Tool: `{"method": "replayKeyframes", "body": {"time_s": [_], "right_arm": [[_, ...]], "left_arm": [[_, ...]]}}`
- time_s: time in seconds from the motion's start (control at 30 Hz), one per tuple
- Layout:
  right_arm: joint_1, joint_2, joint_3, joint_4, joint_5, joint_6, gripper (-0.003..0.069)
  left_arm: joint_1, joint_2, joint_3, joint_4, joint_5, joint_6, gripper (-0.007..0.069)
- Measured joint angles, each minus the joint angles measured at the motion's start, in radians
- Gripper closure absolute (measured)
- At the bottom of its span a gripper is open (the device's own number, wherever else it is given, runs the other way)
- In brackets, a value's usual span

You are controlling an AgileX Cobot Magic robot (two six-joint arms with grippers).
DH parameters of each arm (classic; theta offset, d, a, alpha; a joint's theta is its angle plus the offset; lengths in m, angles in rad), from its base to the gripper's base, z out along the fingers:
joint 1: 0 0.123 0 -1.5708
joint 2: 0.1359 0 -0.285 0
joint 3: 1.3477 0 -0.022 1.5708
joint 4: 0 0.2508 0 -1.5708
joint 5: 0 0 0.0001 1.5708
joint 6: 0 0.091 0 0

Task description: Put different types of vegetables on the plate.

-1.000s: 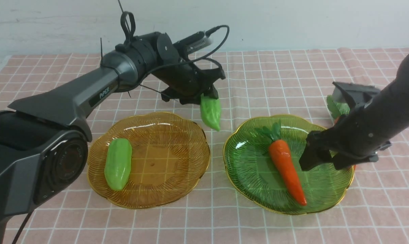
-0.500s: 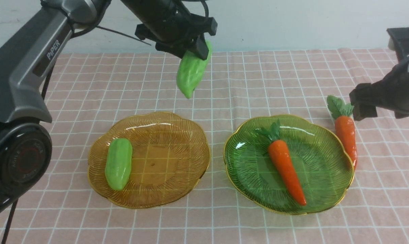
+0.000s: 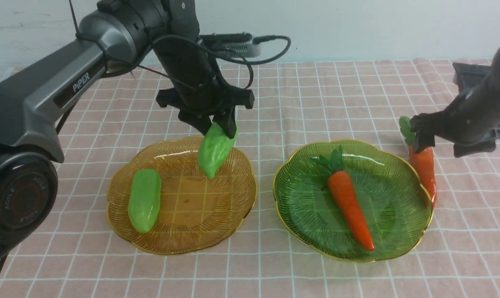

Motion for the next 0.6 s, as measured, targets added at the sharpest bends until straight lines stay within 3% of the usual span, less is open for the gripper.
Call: {"method": "replayKeyframes", "body": {"time_s": [0.33, 0.4, 0.53, 0.6], "right_arm": [[-0.005, 0.109, -0.077, 0.003, -0.005, -0.001, 0.0090], [-0.005, 0.126, -0.080, 0.003, -0.005, -0.001, 0.0143], [-0.007, 0.142, -0.080, 0.002, -0.011, -0.002, 0.0334], [-0.009, 0.141, -0.080, -0.010, -0.017, -0.002, 0.0349]], "left_arm": [[-0.001, -0.010, 0.059, 0.000, -0.005, -0.018, 0.0356], [-0.001, -0.010, 0.085, 0.005, -0.006, -0.019, 0.0351], [-0.001, -0.010, 0.123, 0.029, -0.008, -0.020, 0.0319], [-0.001, -0.010, 0.130, 0.042, -0.009, -0.022, 0.0302]]}}
